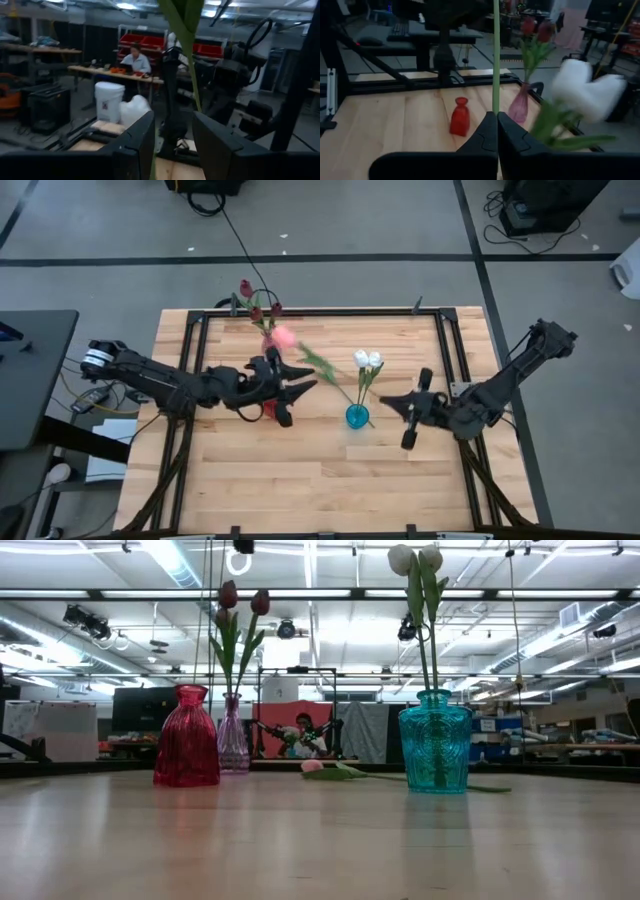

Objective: Sort flowers into vase by color
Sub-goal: Put the bottom pink tulip into the red vase

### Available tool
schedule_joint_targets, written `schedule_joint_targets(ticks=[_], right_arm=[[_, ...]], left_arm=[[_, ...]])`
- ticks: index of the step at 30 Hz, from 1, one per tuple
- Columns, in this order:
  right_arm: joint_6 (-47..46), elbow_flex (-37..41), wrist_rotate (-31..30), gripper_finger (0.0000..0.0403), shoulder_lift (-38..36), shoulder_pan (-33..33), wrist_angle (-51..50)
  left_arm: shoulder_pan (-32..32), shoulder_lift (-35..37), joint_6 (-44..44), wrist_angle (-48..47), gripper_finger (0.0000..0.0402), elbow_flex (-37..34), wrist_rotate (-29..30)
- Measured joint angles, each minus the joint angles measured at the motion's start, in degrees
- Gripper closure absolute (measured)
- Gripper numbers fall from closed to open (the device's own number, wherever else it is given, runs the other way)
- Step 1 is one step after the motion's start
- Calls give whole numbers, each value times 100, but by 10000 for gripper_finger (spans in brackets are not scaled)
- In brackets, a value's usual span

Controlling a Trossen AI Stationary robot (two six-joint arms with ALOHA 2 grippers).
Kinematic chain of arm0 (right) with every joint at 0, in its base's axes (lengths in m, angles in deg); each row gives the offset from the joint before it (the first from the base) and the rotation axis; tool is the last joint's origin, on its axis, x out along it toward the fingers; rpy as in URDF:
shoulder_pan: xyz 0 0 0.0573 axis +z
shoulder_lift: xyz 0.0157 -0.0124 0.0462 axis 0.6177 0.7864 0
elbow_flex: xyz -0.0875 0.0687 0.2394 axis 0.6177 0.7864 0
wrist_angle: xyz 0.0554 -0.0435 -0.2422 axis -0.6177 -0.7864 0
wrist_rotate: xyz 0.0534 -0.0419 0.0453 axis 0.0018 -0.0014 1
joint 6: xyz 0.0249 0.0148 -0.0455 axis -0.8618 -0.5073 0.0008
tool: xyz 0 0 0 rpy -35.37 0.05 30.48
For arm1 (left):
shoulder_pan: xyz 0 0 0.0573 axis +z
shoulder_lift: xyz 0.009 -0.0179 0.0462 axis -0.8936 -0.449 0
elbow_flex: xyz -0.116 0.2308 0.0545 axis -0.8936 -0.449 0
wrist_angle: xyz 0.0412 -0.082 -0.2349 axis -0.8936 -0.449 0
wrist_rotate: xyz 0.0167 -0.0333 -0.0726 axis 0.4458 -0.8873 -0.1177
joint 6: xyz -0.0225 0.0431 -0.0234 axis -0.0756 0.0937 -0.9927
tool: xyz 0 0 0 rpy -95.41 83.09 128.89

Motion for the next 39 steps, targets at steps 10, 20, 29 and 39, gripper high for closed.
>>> schedule_joint_targets(ticks=[10,20,29,39], right_arm=[[1133,-2,-317,398,892,-19,1656],[1302,1,-377,397,1006,-16,1885],[1303,1,-338,397,1100,-18,1925],[1314,5,-314,395,1097,-11,1893]], left_arm=[[0,-934,560,693,266,573,-575],[0,-985,781,1308,266,652,-824],[0,-813,1030,1376,278,652,-820],[2,-619,1176,1164,381,652,-994]])
